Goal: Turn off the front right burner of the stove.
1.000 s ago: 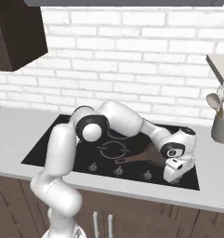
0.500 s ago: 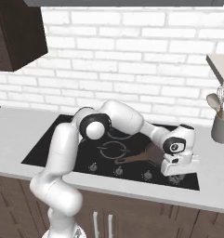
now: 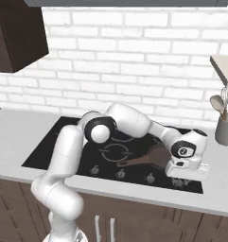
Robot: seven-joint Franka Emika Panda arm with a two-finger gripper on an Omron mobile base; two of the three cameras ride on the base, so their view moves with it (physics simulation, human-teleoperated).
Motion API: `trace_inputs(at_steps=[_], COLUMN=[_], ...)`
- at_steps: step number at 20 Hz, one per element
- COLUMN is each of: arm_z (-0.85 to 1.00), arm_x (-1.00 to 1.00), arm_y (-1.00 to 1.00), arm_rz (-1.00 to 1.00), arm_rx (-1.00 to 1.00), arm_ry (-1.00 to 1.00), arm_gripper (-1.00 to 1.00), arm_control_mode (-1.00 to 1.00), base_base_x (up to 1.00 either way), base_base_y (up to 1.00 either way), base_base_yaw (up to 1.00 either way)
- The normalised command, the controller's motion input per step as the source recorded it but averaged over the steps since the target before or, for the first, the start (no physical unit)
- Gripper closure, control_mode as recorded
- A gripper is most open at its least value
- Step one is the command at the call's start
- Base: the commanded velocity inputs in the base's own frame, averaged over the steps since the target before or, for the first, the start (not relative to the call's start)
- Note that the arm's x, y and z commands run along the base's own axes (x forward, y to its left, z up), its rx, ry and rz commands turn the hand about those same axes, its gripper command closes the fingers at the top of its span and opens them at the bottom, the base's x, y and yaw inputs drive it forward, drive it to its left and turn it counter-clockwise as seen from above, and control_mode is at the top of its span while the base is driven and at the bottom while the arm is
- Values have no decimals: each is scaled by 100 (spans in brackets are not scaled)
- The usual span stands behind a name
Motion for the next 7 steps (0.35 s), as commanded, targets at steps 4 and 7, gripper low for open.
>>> trace_inputs(at_steps=[4,7], arm_z=[0,0], arm_x=[0,0], arm_y=[0,0], arm_rz=[0,0], arm_rx=[-1,0], arm_ry=[0,0], arm_gripper=[100,100], arm_control_mode=[-100,-100], base_base_x=[0,0], base_base_y=[0,0], base_base_yaw=[0,0])
